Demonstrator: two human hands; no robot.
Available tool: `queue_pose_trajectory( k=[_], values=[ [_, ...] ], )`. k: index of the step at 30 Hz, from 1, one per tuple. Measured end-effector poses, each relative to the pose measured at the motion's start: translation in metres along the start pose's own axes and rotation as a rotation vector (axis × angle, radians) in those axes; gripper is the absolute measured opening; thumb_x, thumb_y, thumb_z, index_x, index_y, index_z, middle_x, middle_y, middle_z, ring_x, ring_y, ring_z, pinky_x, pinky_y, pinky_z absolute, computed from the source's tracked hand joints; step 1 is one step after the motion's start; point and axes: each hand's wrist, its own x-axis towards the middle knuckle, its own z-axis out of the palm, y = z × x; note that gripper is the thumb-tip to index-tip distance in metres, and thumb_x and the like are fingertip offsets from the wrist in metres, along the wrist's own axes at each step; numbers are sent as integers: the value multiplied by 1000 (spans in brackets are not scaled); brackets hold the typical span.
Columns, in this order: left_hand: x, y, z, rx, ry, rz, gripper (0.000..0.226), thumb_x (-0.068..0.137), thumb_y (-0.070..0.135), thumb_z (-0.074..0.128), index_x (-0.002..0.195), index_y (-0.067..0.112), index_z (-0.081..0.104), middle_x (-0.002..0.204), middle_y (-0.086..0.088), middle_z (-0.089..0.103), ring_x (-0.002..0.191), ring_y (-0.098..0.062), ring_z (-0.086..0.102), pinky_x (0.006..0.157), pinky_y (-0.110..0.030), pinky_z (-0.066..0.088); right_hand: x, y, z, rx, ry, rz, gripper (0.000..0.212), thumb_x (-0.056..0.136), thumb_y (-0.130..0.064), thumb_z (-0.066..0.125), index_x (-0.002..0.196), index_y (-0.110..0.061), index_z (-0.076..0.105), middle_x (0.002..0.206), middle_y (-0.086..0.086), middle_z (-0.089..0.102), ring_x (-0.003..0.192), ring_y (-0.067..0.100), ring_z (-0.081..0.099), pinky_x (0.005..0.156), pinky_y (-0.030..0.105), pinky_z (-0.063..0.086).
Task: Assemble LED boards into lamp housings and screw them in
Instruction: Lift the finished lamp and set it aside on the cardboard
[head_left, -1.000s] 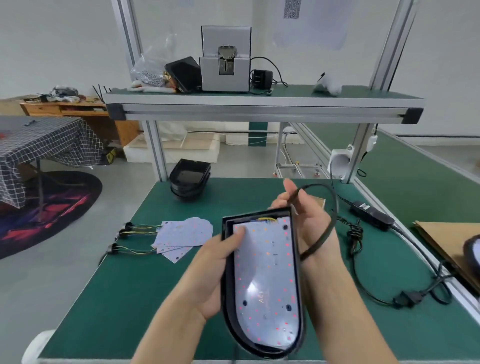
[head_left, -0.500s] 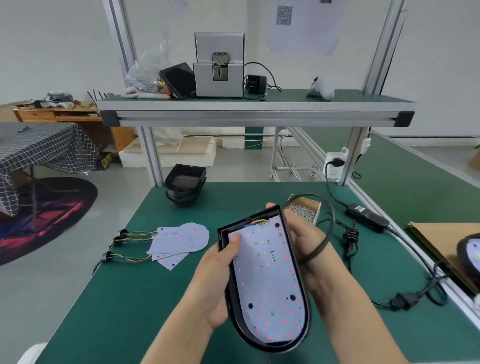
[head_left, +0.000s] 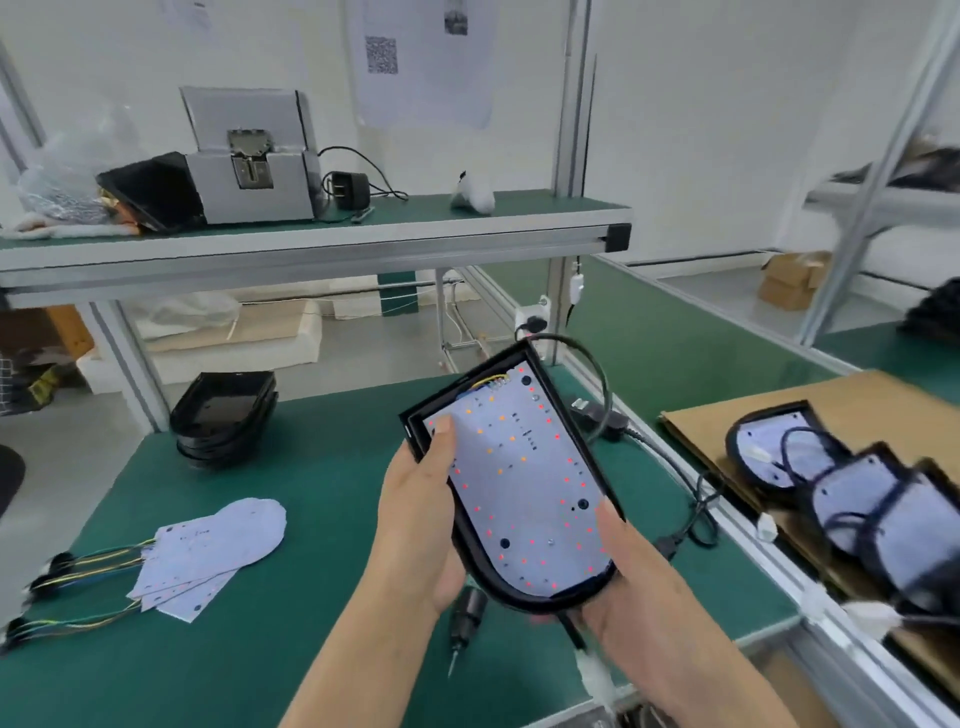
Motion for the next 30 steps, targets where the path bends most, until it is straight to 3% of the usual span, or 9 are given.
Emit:
queue_pose_trajectory(
  k=[4, 8, 11, 13, 18, 20, 24, 27, 30],
  values=[
    [-4, -32, 57, 53, -188, -113, 23, 104, 33, 57, 121, 21, 69, 117, 3, 78, 106, -17, 75, 86, -38, 58, -44, -23, -42, -280, 259, -132, 83, 72, -76, 78, 131, -21, 63, 97, 26, 73, 68, 33, 65, 48, 28, 41],
    [-17, -70, 126, 189, -429, -203, 24, 107, 32, 53, 117, 19, 71, 113, 4, 79, 104, -16, 76, 80, -34, 60, -102, -48, -84, -37, 457, -251, 48, 92, -54, 65, 137, -34, 64, 134, 4, 70, 90, 19, 73, 55, 24, 57],
    [-35, -101, 184, 285, -626, -227, 25, 108, 31, 51, 124, 20, 67, 117, 5, 78, 110, -17, 73, 91, -38, 59, -141, -59, -103, -12, 561, -294, 60, 82, -62, 56, 127, -27, 75, 123, 4, 75, 75, 13, 74, 51, 22, 55],
    [-47, -125, 221, 319, -707, -279, 26, 107, 31, 55, 129, 20, 64, 120, 2, 77, 111, -19, 73, 95, -40, 58, -165, -61, -118, -86, 725, -363, 53, 96, -58, 49, 129, -24, 72, 106, 6, 78, 63, 14, 65, 47, 24, 49],
    [-92, -178, 293, 397, -965, -542, 45, 99, 45, 63, 136, 19, 66, 140, 3, 65, 130, -22, 60, 113, -50, 44, -221, -63, -157, -80, 955, -476, 62, 103, -62, 27, 142, -25, 58, 126, 19, 70, 89, 41, 61, 50, 34, 43],
    [-115, -199, 309, 478, -1009, -514, 50, 99, 45, 64, 140, 16, 57, 138, 16, 53, 131, -11, 48, 113, -42, 39, -241, -68, -174, -10, 1007, -516, 64, 104, -62, 23, 146, -27, 56, 133, 16, 68, 99, 38, 62, 54, 32, 44],
    [-154, -246, 324, 494, -1135, -485, 26, 108, 27, 52, 133, 23, 60, 129, 4, 68, 115, -19, 65, 84, -28, 54, -278, -83, -206, 67, 1113, -576, 53, 106, -55, 29, 136, -30, 66, 132, 7, 71, 95, 29, 73, 45, 28, 41],
    [-174, -271, 319, 569, -1192, -450, 33, 106, 18, 51, 137, 27, 61, 134, 1, 68, 124, -25, 64, 105, -45, 53, -300, -88, -225, 123, 1235, -544, 48, 100, -53, 39, 130, -29, 68, 127, 6, 74, 98, 34, 74, 47, 30, 48],
    [-186, -284, 307, 686, -1265, -372, 41, 106, 17, 52, 145, 29, 55, 140, 8, 64, 130, -19, 59, 114, -46, 46, -314, -82, -239, 215, 1377, -438, 40, 111, -42, 37, 120, -20, 68, 102, 7, 80, 79, 30, 79, 50, 28, 57]
  ],
)
